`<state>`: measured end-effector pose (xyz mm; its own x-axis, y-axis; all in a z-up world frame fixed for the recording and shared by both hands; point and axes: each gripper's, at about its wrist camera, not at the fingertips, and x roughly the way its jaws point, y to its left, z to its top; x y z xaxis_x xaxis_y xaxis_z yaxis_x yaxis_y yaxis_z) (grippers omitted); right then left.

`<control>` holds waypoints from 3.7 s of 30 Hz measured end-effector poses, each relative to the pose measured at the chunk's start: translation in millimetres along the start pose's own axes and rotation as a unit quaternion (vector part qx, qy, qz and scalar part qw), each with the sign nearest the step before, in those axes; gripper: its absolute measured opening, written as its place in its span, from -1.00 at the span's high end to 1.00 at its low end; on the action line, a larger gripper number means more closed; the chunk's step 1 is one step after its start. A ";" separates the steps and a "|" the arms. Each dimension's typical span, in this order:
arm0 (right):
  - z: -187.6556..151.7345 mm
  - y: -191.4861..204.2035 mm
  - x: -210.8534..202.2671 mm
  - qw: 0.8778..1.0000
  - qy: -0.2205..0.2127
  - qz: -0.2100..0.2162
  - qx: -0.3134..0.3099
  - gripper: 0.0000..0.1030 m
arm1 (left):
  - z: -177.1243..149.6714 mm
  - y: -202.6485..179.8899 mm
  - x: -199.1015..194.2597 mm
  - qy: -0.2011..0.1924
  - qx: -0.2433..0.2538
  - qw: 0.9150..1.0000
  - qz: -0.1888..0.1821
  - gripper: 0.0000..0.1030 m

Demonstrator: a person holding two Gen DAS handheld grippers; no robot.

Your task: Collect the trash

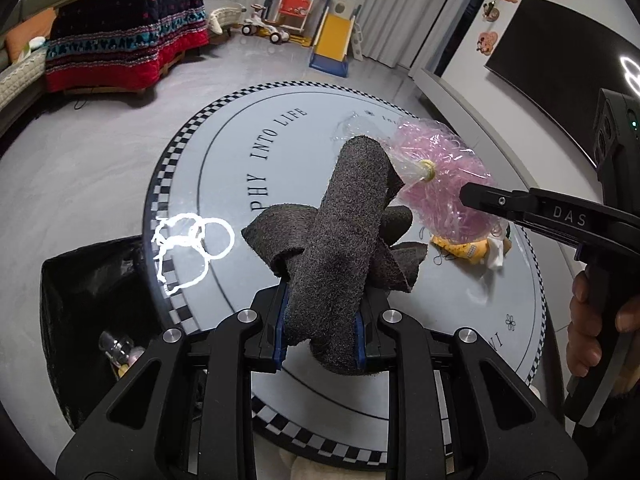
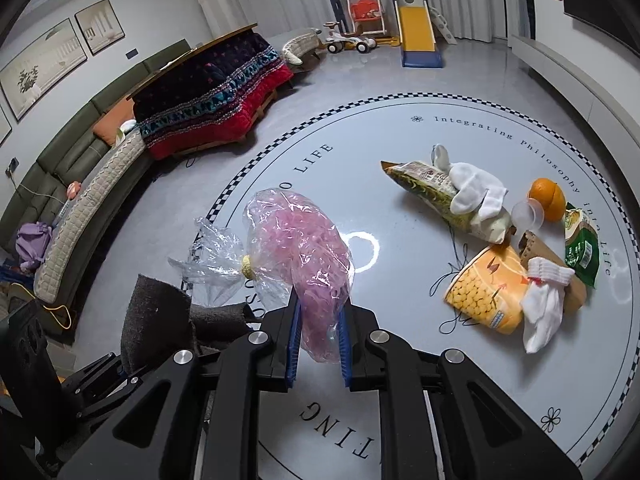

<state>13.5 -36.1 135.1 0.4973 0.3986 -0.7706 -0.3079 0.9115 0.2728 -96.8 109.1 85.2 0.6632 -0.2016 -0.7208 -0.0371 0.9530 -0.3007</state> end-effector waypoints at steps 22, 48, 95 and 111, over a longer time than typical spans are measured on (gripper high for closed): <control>-56.6 161.4 40.3 0.991 0.045 0.084 -0.094 0.65 | -58.1 150.3 -98.2 -0.072 -0.141 0.977 0.141 0.54; -97.6 265.5 97.8 0.975 0.105 0.097 -0.171 -0.21 | -89.9 242.8 -118.9 -0.043 -0.221 0.932 0.285 -0.32; -35.3 71.0 38.0 0.997 0.027 0.063 -0.027 -0.45 | -1.9 82.5 -18.3 -0.017 -0.046 0.982 0.182 -0.88; -15.9 -74.3 -2.3 0.998 -0.012 -0.021 0.066 -0.45 | 26.3 -48.4 50.9 0.029 0.065 0.993 0.096 -0.88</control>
<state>22.3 -106.4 107.4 0.5270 0.3608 -0.7695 -0.1774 0.9322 0.3156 -41.6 58.7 79.5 0.6087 -0.0229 -0.7931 -0.0597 0.9954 -0.0745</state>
